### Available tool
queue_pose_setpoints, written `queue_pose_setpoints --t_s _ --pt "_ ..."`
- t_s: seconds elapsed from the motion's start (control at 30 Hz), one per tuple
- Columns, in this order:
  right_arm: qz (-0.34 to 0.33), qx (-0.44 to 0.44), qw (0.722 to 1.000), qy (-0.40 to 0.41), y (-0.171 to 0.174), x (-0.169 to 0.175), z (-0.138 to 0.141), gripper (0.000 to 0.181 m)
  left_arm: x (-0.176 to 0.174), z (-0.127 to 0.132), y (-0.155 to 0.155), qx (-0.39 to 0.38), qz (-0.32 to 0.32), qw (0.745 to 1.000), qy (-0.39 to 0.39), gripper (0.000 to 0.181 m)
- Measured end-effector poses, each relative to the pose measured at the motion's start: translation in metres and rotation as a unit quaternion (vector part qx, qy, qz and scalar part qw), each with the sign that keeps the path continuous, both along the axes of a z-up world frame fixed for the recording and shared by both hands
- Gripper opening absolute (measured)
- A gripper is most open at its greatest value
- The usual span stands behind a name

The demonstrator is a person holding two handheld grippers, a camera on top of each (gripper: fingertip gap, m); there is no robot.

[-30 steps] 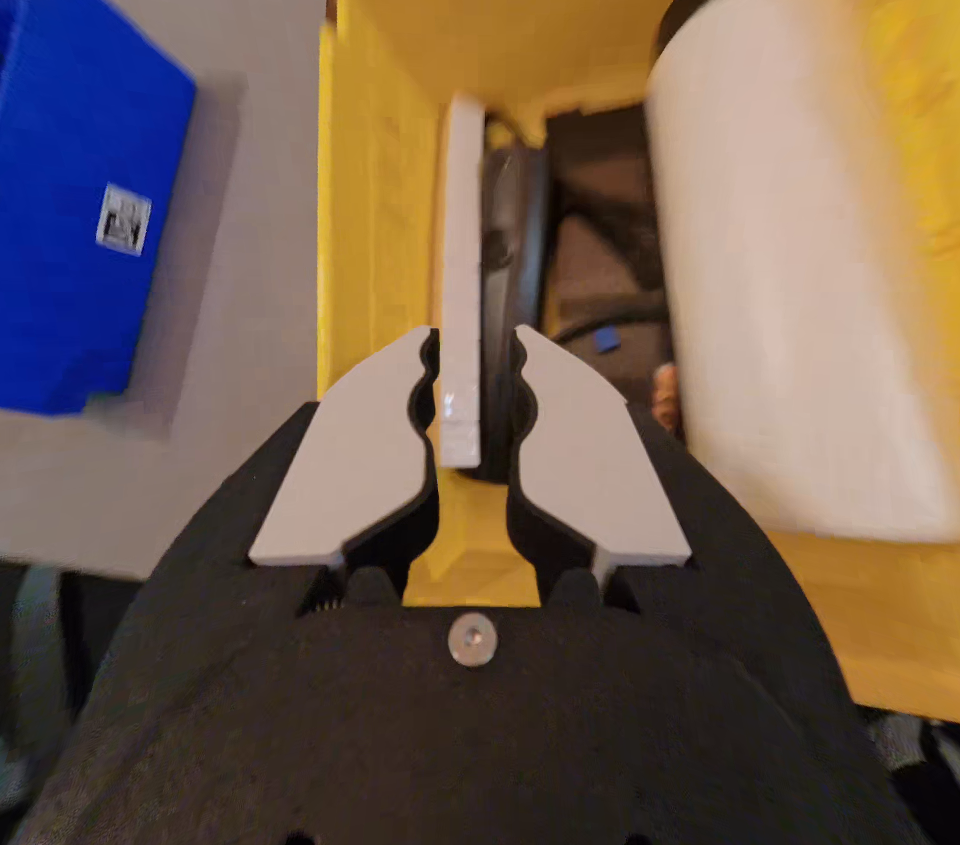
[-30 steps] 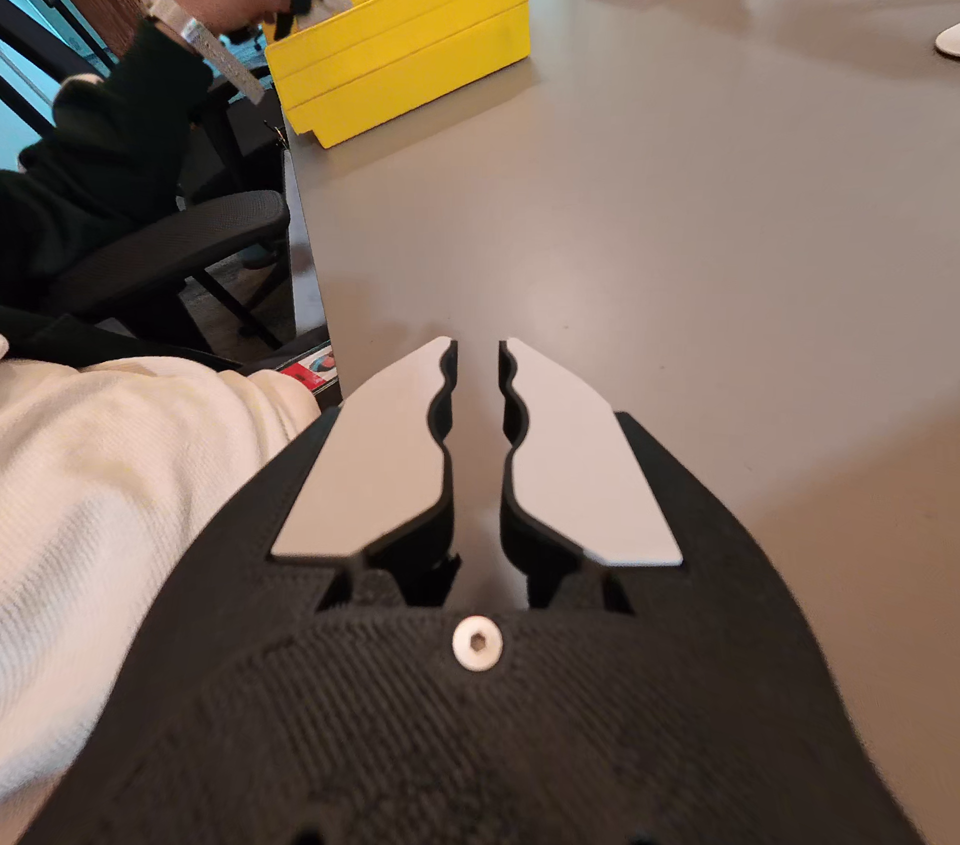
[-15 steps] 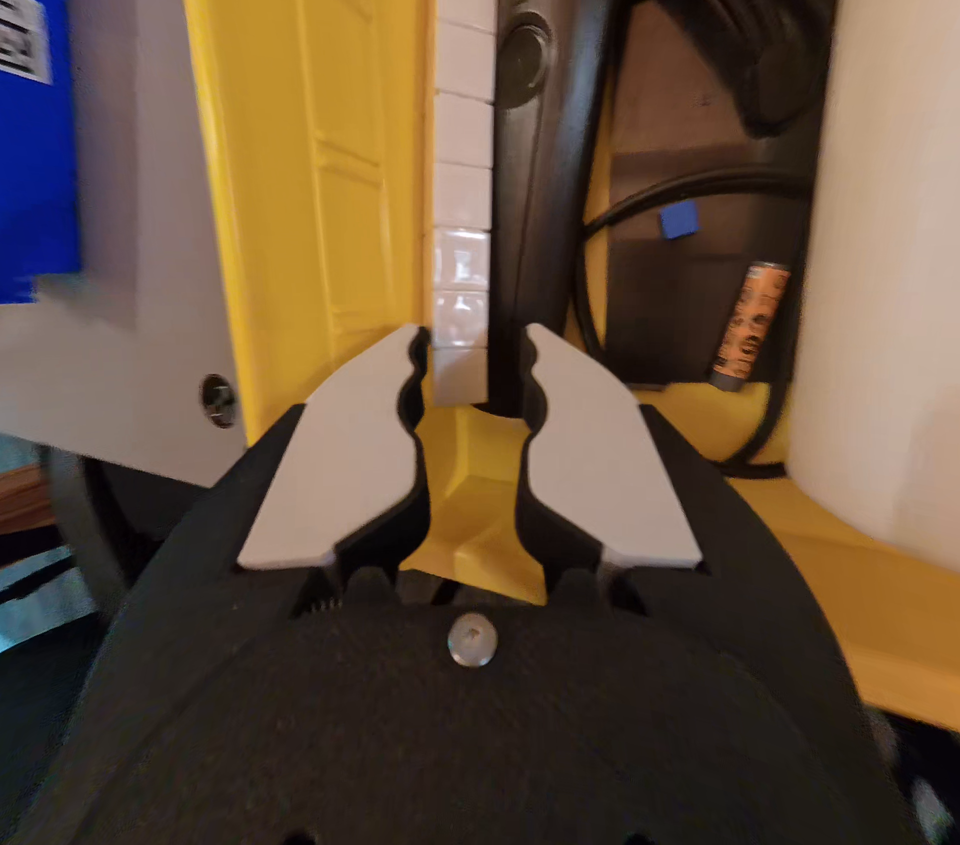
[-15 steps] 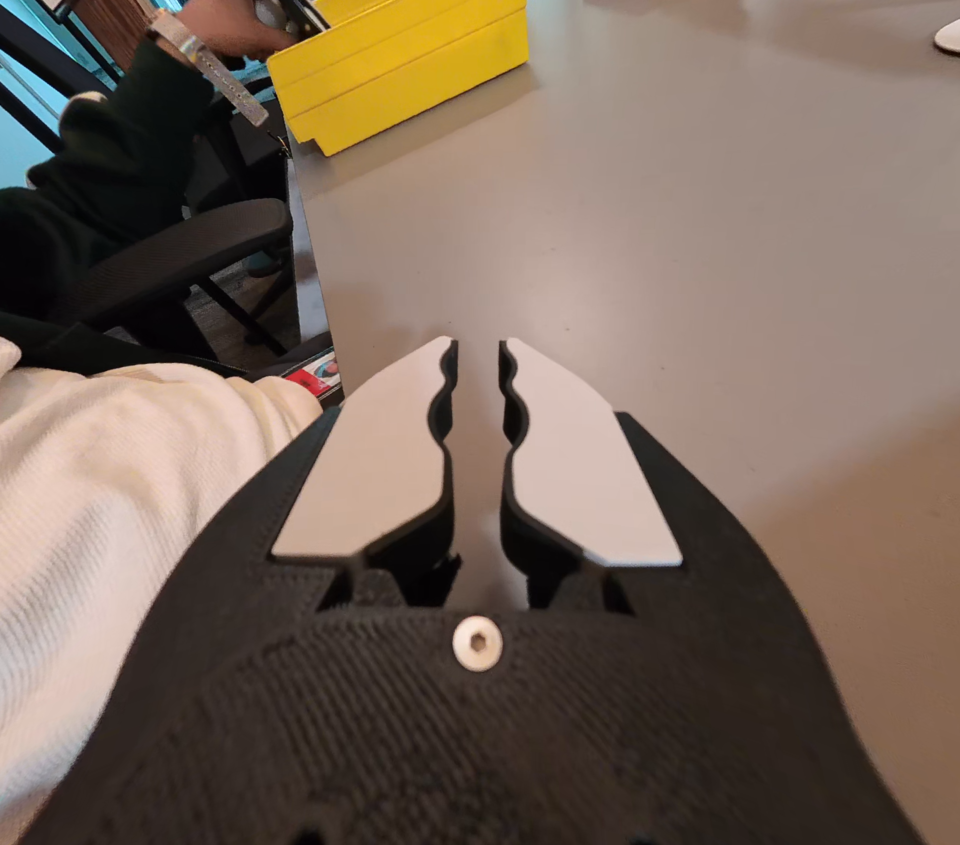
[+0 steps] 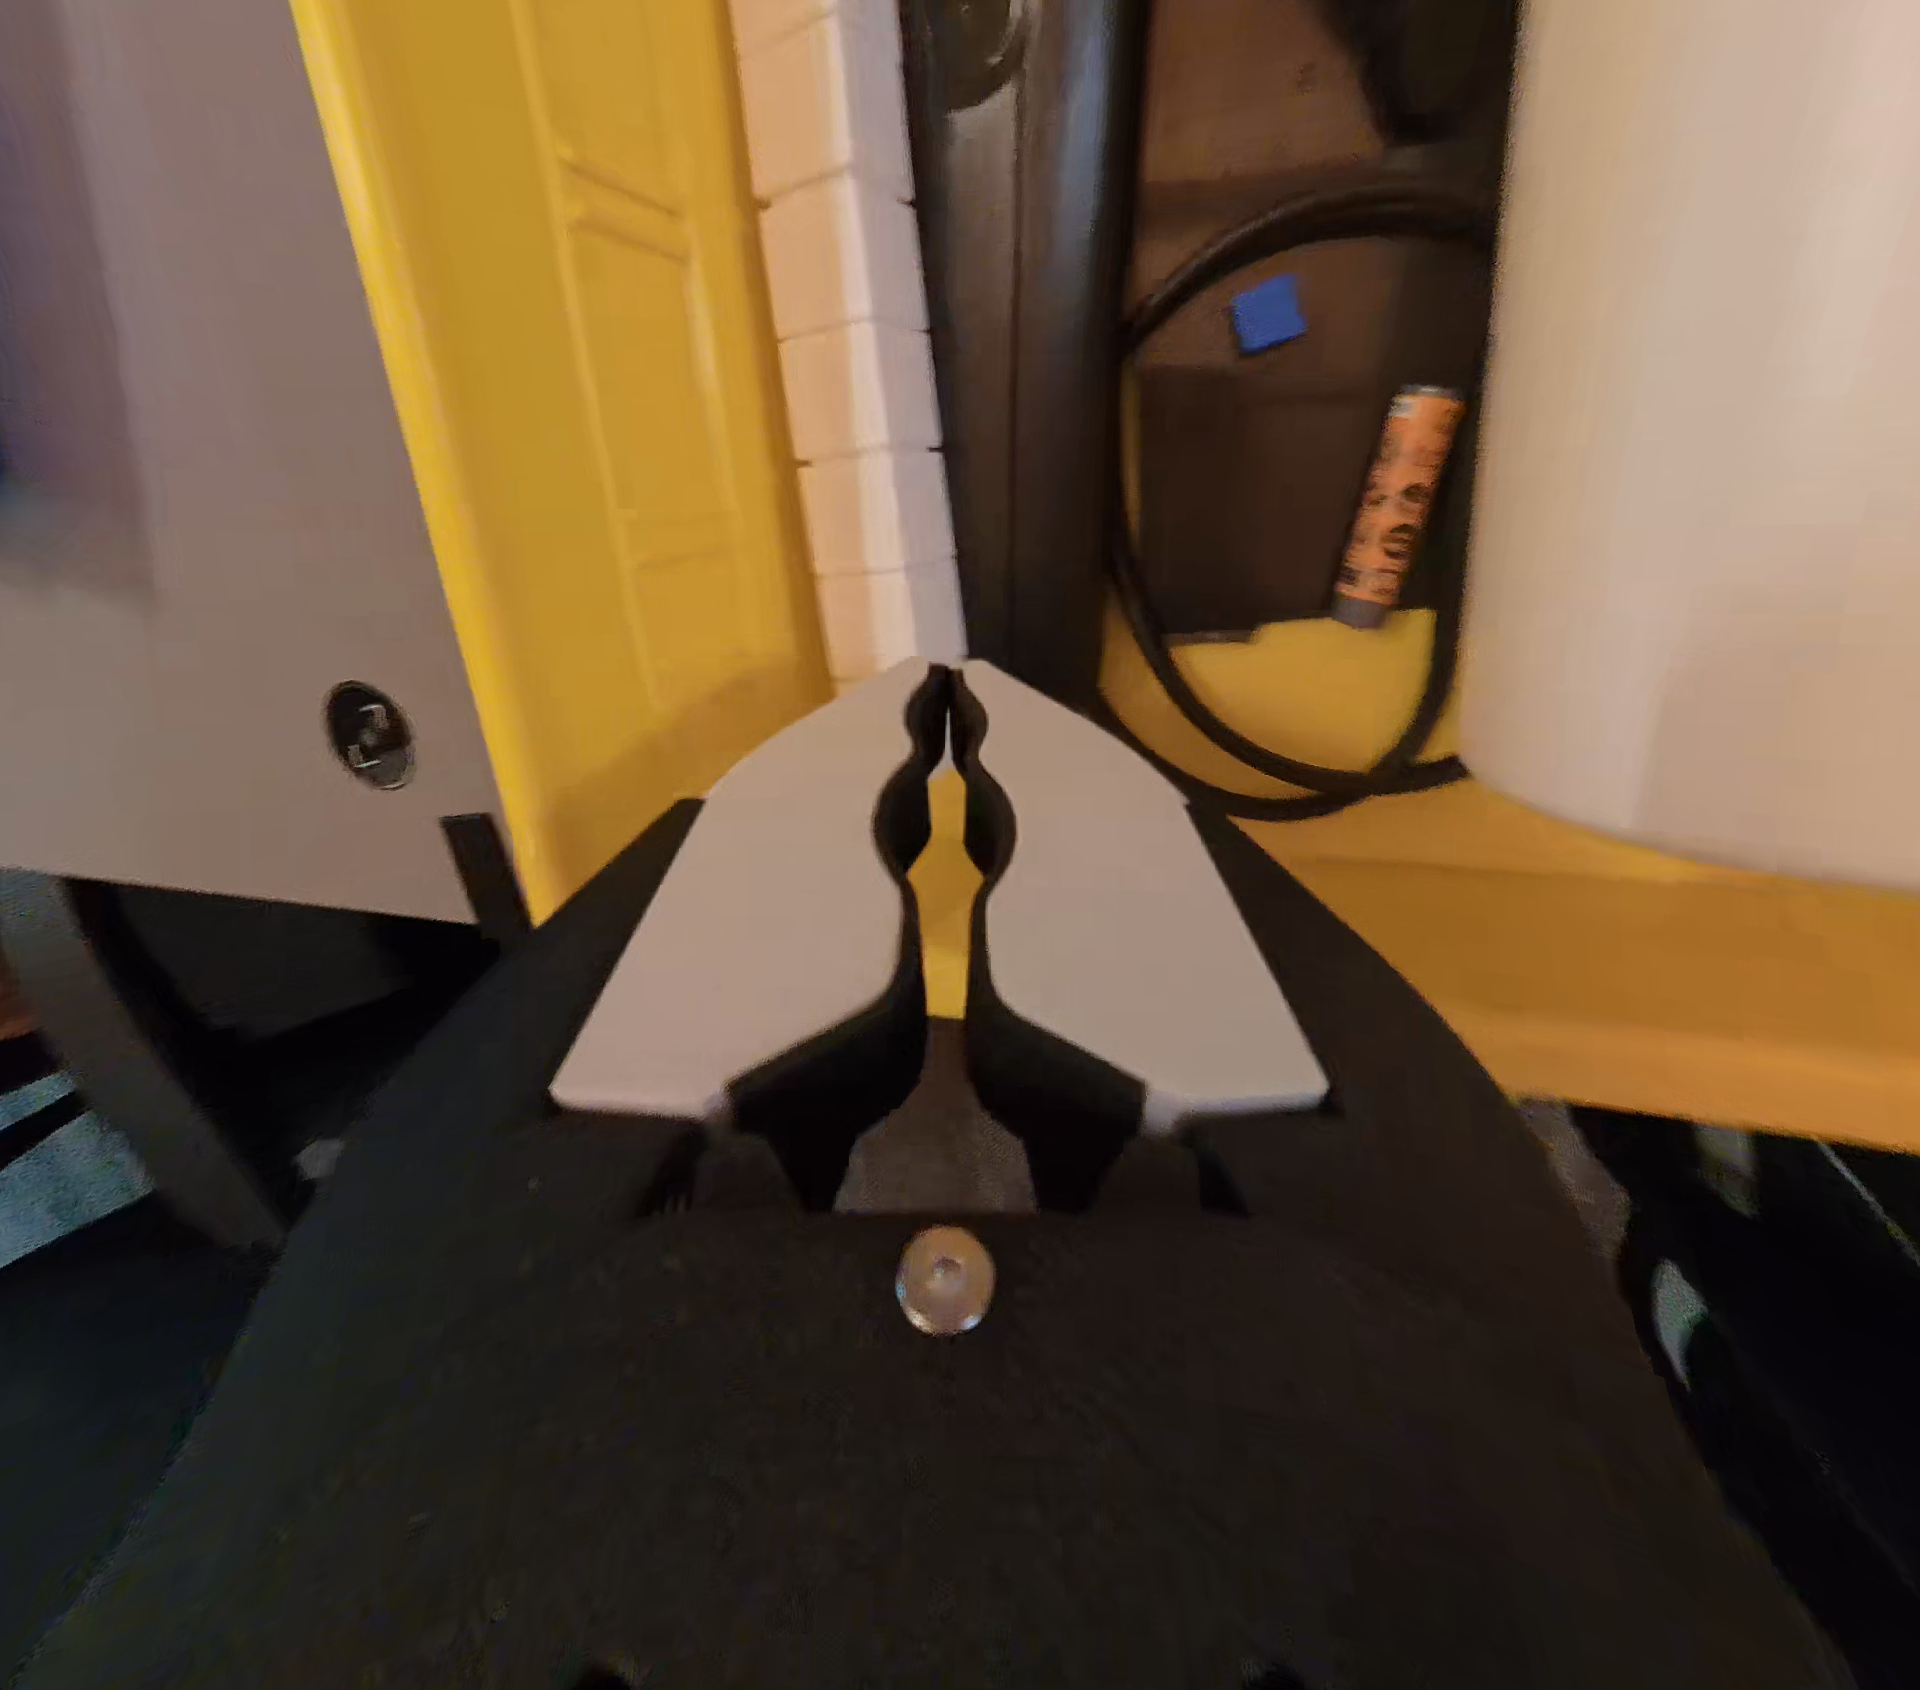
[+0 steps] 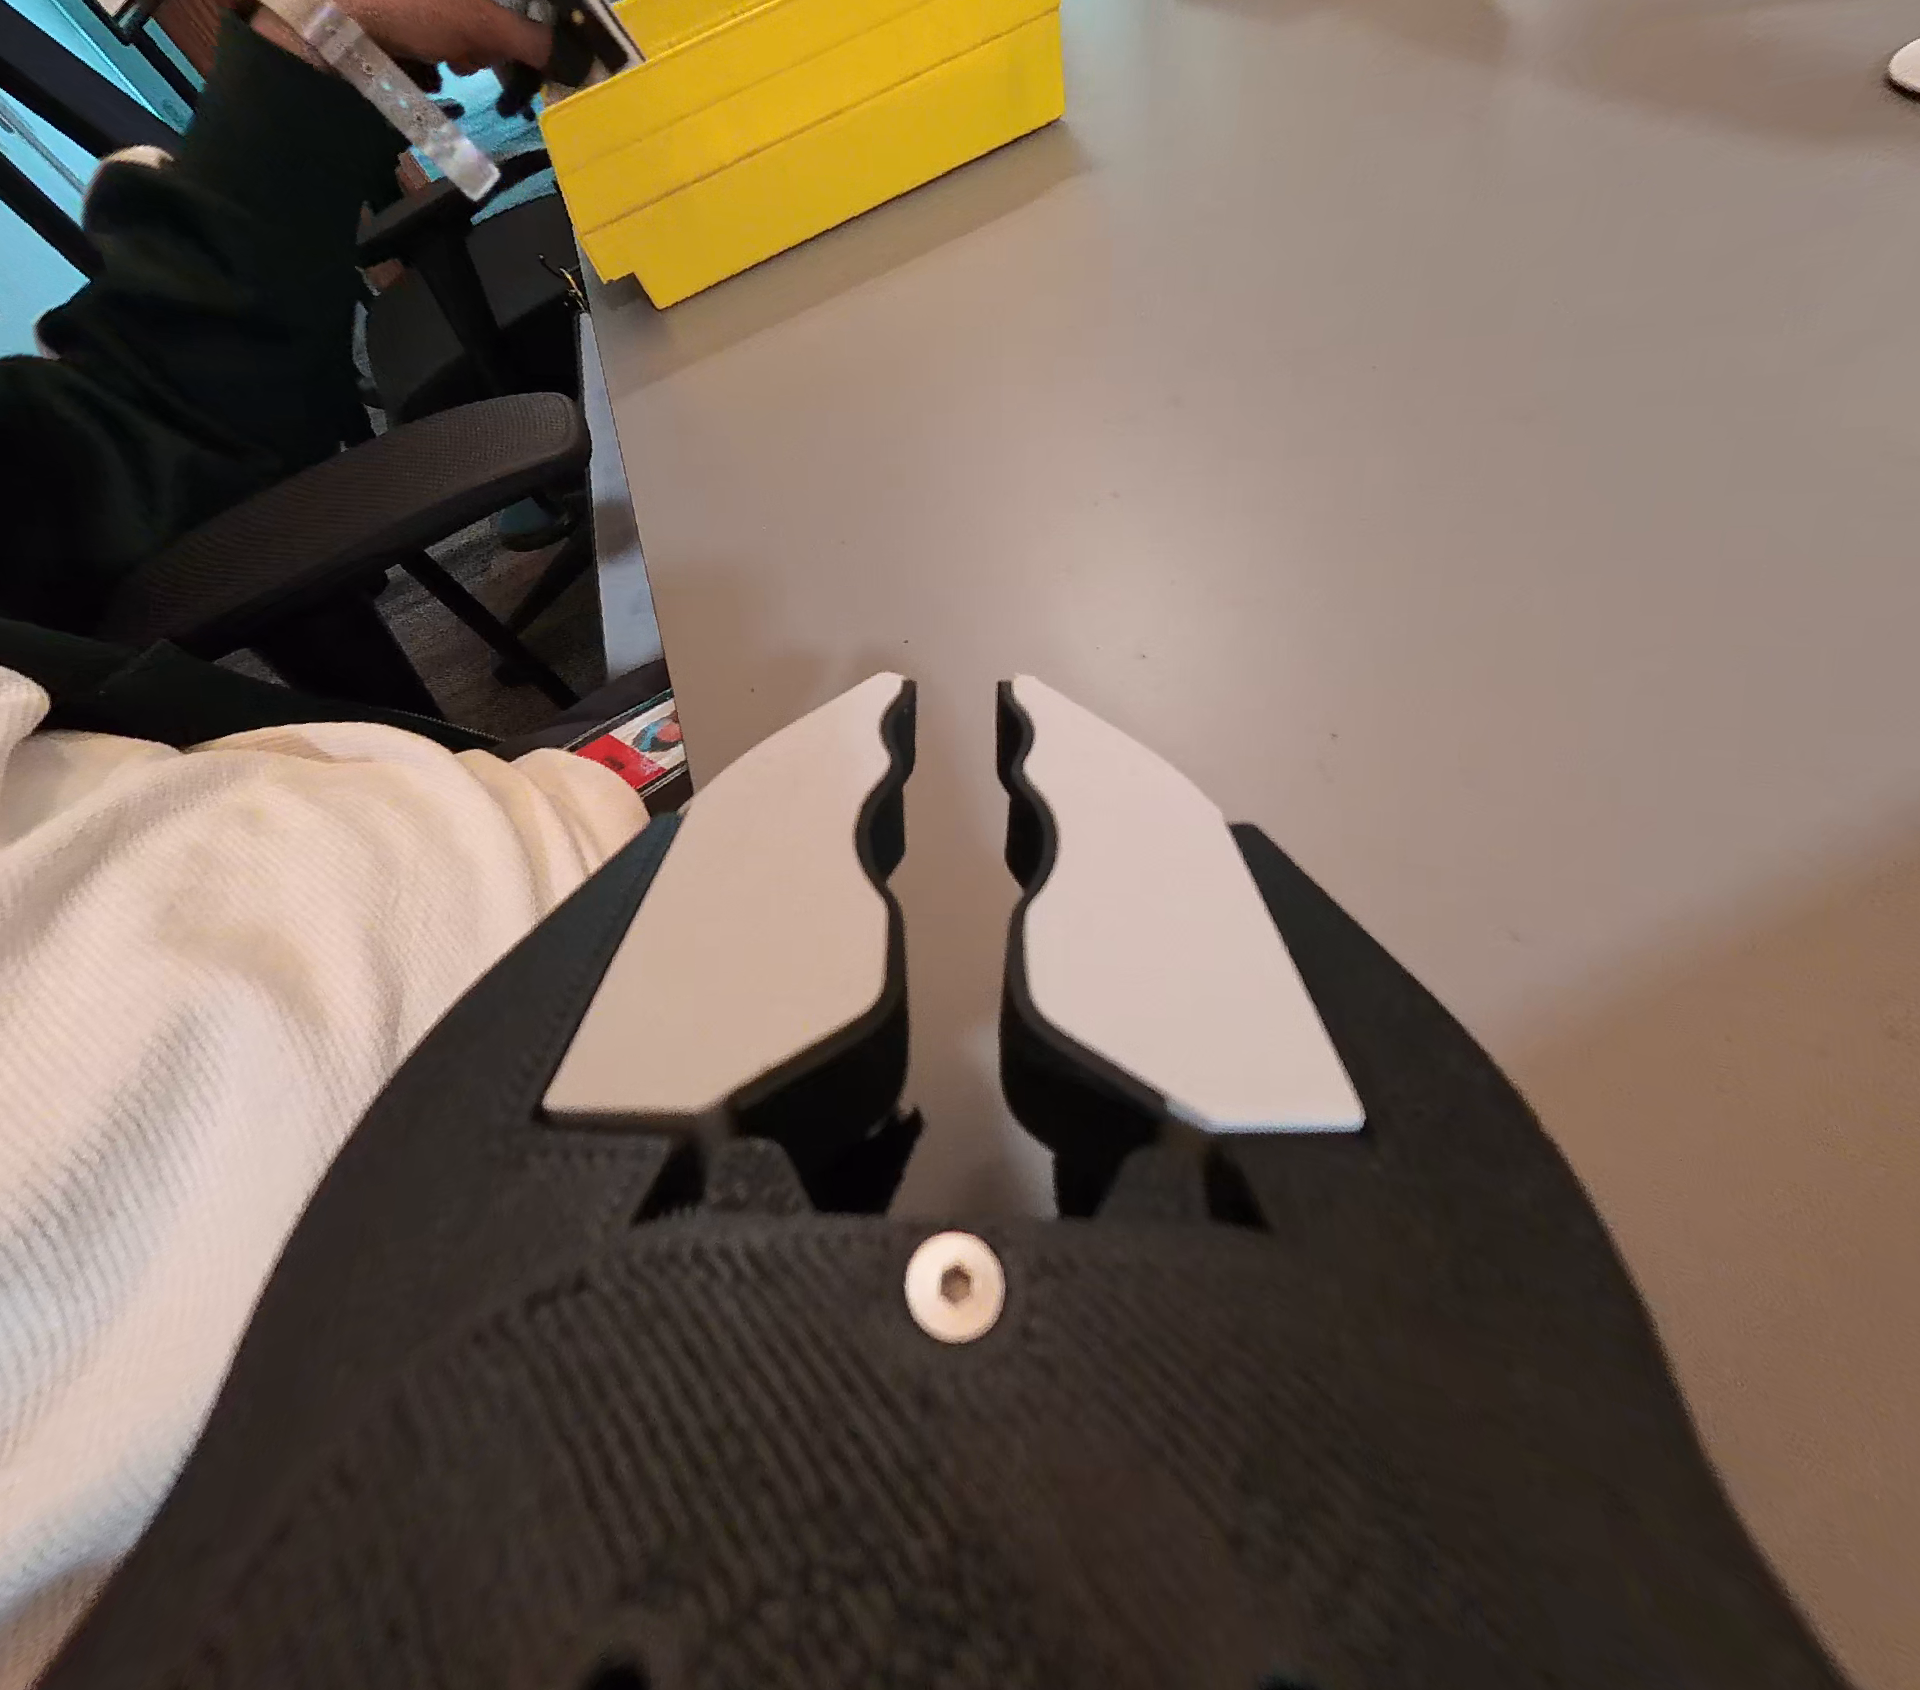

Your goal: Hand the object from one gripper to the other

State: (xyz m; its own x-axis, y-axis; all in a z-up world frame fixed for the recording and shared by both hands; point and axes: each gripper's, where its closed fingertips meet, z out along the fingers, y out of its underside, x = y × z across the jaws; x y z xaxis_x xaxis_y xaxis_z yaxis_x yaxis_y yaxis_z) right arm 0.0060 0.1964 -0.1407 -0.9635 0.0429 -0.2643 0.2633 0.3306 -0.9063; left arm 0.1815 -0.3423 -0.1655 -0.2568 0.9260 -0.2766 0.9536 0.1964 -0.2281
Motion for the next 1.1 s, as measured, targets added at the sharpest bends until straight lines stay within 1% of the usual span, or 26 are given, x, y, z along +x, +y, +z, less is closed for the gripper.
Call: queue_pose_setpoints --t_s 0.07,0.2,0.3,0.4,0.47,0.57,0.63,0.73,0.77,0.87,0.97,1.03,1.1 --pt "0.001 0.000 1.000 -0.004 0.000 0.001 -0.001 0.015 0.001 0.001 0.008 0.019 -0.009 1.000 0.007 0.000" --pt "0.001 0.002 1.000 -0.001 0.000 0.001 0.000 0.015 0.005 -0.003 0.001 -0.009 -0.014 1.000 -0.001 0.001" --pt "0.001 0.002 1.000 -0.003 -0.001 0.001 -0.001 0.015 -0.001 -0.001 -0.006 -0.029 -0.012 0.999 0.026 0.018" --pt "0.002 0.003 1.000 -0.005 -0.001 0.001 -0.001 0.015 0.001 -0.011 -0.005 -0.028 -0.010 1.000 -0.001 0.031" --pt "0.002 0.003 1.000 -0.004 -0.001 0.001 -0.001 0.015 0.000 -0.012 -0.004 -0.037 -0.014 0.999 -0.004 0.033" --pt "0.003 0.003 1.000 -0.005 -0.001 0.002 -0.001 0.015 -0.005 -0.016 0.002 -0.013 -0.011 1.000 0.006 0.039" --pt "0.005 0.003 1.000 -0.005 -0.001 0.002 -0.001 0.015 -0.006 -0.019 0.002 -0.008 -0.005 1.000 0.002 0.047" --pt "0.006 0.004 1.000 -0.005 -0.001 0.003 -0.002 0.015 -0.003 -0.034 0.008 0.031 -0.005 0.999 -0.030 0.063" --pt "0.007 0.005 1.000 -0.005 -0.001 0.003 -0.002 0.015 -0.008 -0.032 0.007 0.028 -0.010 0.999 -0.014 0.060" --pt "0.008 0.007 1.000 -0.007 -0.001 0.003 -0.003 0.015 -0.011 -0.032 0.008 0.019 -0.019 1.000 -0.012 0.060" --pt "0.008 0.008 1.000 -0.007 -0.002 0.003 -0.004 0.015 -0.020 -0.030 0.011 0.006 -0.034 0.999 0.013 0.048" --pt "0.007 0.008 1.000 -0.006 -0.001 0.003 -0.003 0.015 -0.017 -0.030 0.007 -0.022 -0.038 0.999 -0.009 0.038" --pt "0.006 0.007 1.000 -0.007 -0.001 0.003 -0.003 0.015 -0.016 -0.030 0.007 -0.020 -0.035 0.999 -0.013 0.038"
